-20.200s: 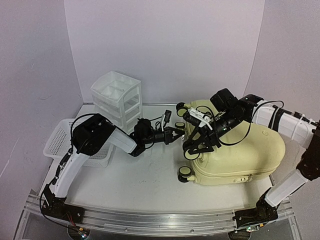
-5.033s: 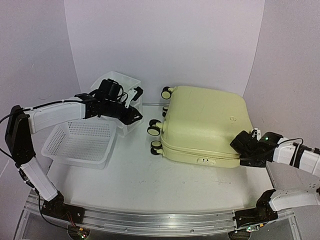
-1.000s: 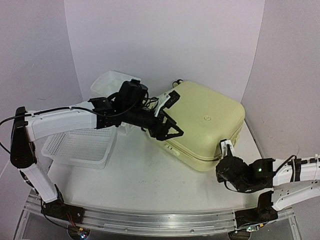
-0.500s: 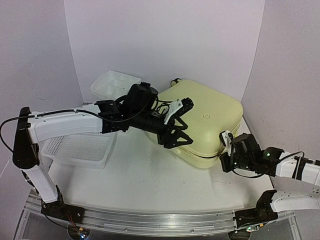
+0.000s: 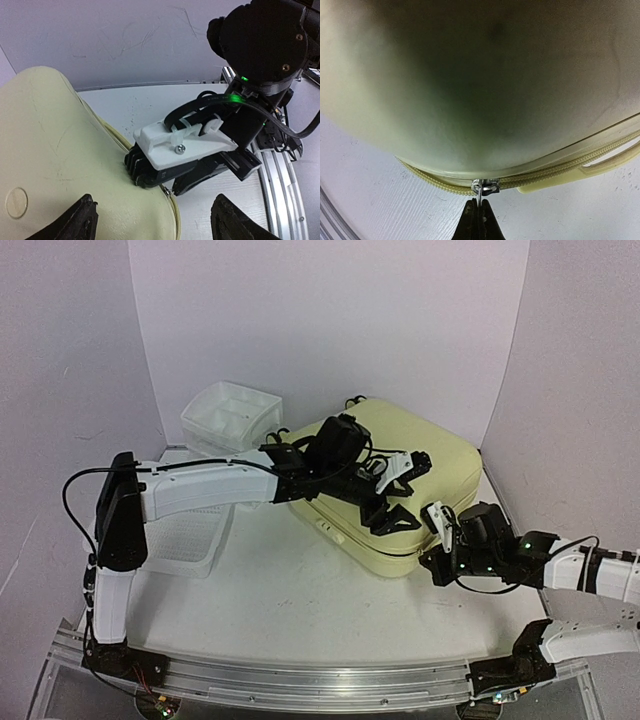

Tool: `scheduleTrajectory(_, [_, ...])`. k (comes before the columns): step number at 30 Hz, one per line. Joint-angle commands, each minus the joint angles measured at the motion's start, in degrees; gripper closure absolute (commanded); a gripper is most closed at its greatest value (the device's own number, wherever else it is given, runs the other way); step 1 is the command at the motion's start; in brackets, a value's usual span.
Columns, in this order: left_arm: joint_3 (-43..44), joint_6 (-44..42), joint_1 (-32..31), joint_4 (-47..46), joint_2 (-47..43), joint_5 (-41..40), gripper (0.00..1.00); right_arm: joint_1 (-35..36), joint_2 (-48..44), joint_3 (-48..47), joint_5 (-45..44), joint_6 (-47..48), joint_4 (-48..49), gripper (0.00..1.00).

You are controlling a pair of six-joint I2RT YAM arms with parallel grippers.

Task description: Open, take out, and arrange the luggage

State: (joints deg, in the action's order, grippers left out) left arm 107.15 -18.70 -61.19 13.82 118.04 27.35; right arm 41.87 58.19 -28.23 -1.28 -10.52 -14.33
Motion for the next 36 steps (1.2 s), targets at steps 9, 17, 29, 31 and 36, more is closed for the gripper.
scheduleTrajectory(9, [-2.7,1.9,2.0,1.8,1.3,-16.2,0.29,-0.9,-6.2,2.9,-11.9,-7.6,-1.6,1.0])
scheduleTrajectory(17, [-5.5,2.3,2.3,2.7,-0.6,-16.7,0.29,-1.0,-2.9,-1.8,-30.3,-10.2,-6.0,1.0])
scheduleTrajectory(29, [-6.3,2.4,2.7,3.7,-2.0,-16.2,0.3,-22.8,6.8,-5.3,3.9,-7.2,4.6,1.0])
scheduleTrajectory(31, [-6.5,2.7,2.6,3.8,-2.3,-16.1,0.3,-27.2,7.0,-5.7,7.1,-7.3,5.1,1.0])
scheduleTrajectory(36, [-7.0,3.0,2.7,3.9,-2.7,-15.7,0.31,-40.3,12.5,-10.5,19.7,-5.7,5.3,1.0])
